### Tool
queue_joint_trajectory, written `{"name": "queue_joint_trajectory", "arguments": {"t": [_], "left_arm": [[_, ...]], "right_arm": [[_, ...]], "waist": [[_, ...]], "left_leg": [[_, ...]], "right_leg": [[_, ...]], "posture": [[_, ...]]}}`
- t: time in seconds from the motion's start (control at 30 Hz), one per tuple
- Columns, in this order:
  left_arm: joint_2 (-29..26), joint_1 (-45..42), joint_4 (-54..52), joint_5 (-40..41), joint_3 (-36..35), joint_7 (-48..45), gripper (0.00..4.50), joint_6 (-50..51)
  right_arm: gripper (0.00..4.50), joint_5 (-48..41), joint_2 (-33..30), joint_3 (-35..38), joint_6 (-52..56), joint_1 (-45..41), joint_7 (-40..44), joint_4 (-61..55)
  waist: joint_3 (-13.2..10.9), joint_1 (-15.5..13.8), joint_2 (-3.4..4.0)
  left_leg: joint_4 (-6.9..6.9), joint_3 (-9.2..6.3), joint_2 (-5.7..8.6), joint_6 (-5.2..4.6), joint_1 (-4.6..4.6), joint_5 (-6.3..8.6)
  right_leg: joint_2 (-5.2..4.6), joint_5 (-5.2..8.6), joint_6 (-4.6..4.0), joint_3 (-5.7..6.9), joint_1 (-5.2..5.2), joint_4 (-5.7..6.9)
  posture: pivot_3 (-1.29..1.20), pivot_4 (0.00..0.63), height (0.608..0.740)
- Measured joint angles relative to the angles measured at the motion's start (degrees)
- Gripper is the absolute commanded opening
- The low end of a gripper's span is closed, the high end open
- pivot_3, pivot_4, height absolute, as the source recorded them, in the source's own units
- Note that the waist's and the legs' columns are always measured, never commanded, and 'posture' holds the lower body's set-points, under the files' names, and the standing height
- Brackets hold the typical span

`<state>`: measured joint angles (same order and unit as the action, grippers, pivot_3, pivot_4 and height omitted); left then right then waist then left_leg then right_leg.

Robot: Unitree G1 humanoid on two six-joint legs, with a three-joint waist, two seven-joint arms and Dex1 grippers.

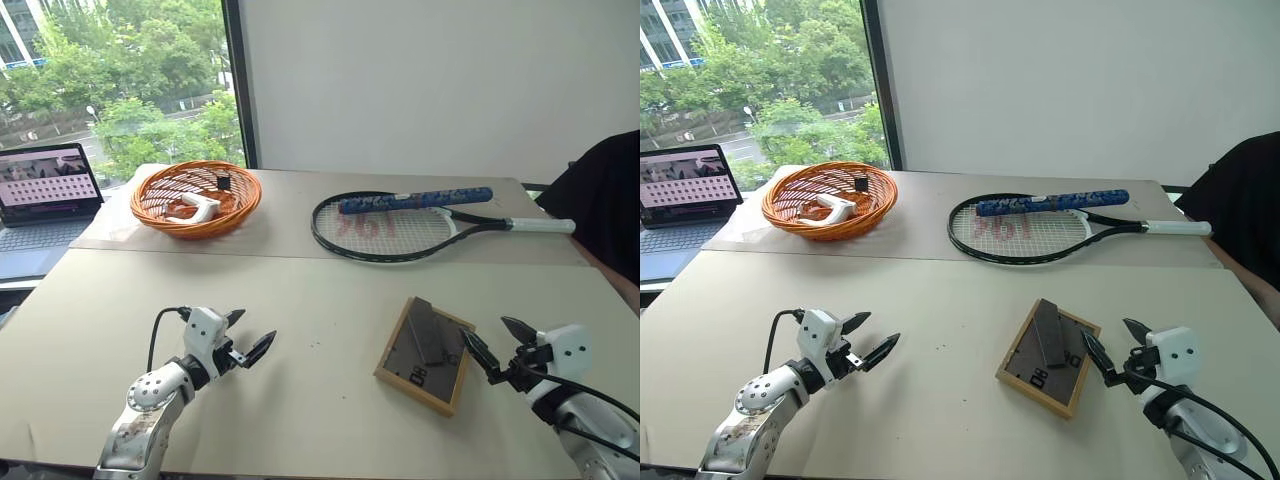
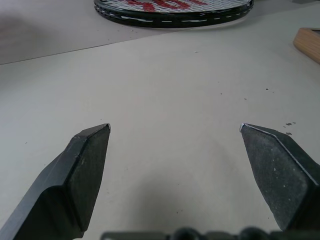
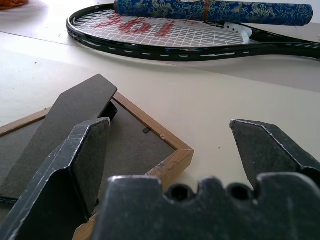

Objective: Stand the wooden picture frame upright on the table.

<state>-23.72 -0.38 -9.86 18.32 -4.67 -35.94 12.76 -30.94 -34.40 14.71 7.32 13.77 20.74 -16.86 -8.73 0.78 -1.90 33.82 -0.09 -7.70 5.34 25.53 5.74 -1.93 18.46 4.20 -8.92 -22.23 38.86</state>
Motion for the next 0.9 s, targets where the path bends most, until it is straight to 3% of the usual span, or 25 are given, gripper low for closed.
{"name": "queue_joint_trajectory", "arguments": {"t": [0.1, 0.23, 0.27, 0.47, 0.67, 0.7, 0.9], "left_arm": [[-0.3, -0.7, 0.1, 0.7, 0.2, -1.1, 4.5, 1.0], [-6.6, -12.3, 1.7, 9.4, -0.3, -10.5, 4.5, 10.4], [-8.0, -14.5, 1.8, 10.8, -0.2, -12.6, 3.96, 11.9], [-9.8, -25.6, 7.5, 10.3, 8.0, -21.4, 2.06, 17.6], [-3.5, -36.4, 20.3, 1.8, 17.4, -23.5, 0.0, 13.7], [-1.7, -37.6, 22.4, 0.4, 19.2, -23.9, 0.0, 12.6], [4.3, -40.7, 29.0, -5.3, 25.3, -24.9, 0.0, 9.6]], "right_arm": [[4.46, 0.4, 0.1, 0.4, 0.0, 0.2, 1.2, 0.2], [4.46, 0.3, -8.6, 6.4, 0.0, 0.4, 11.2, 3.8], [4.23, 0.2, -10.1, 8.4, 0.0, 0.4, 13.1, 4.0], [2.38, 0.9, -17.3, 12.7, 3.7, 4.3, 22.1, 3.7], [0.34, 5.7, -21.9, 12.3, 13.5, 4.5, 21.7, 3.7], [0.12, 5.9, -22.0, 11.5, 15.7, 4.0, 21.4, 3.1], [0.12, 7.1, -21.6, 3.7, 22.8, -1.0, 21.5, 1.3]], "waist": [[0.0, 0.0, 0.0], [-0.1, -0.7, 0.07], [-0.1, -0.6, 0.06], [-0.1, -0.1, 0.07], [-0.2, 0.0, 0.02], [-0.2, 0.1, 0.01], [-0.2, 0.6, 0.01]], "left_leg": [[0.01, 0.0, 0.0, 0.0, 0.0, 0.0], [0.08, -0.01, 0.22, -0.06, 0.02, -0.04], [0.06, -0.01, 0.26, -0.09, -0.02, -0.03], [-0.05, -0.05, 0.34, -0.26, 0.08, 0.09], [0.08, -0.1, 0.61, -0.28, 0.16, 0.09], [0.08, -0.11, 0.64, -0.28, 0.22, 0.09], [0.06, -0.17, 0.68, -0.31, 0.33, 0.1]], "right_leg": [[0.0, 0.0, 0.0, 0.0, 0.0, 0.0], [-0.21, 0.22, -0.29, 0.02, 0.0, 0.02], [-0.24, 0.28, -0.22, 0.03, 0.08, 0.01], [-0.26, 0.2, 0.12, 0.05, 0.09, 0.0], [-0.49, 0.18, 0.29, 0.04, 0.09, 0.0], [-0.53, 0.17, 0.31, 0.04, 0.06, -0.01], [-0.54, 0.14, 0.28, 0.04, 0.0, -0.01]], "posture": [[0.0, 0.15, 0.703], [0.0, 0.15, 0.703], [0.0, 0.15, 0.703], [0.0, 0.15, 0.703], [0.0, 0.15, 0.703], [0.0, 0.15, 0.703], [0.0, 0.15, 0.703]]}}
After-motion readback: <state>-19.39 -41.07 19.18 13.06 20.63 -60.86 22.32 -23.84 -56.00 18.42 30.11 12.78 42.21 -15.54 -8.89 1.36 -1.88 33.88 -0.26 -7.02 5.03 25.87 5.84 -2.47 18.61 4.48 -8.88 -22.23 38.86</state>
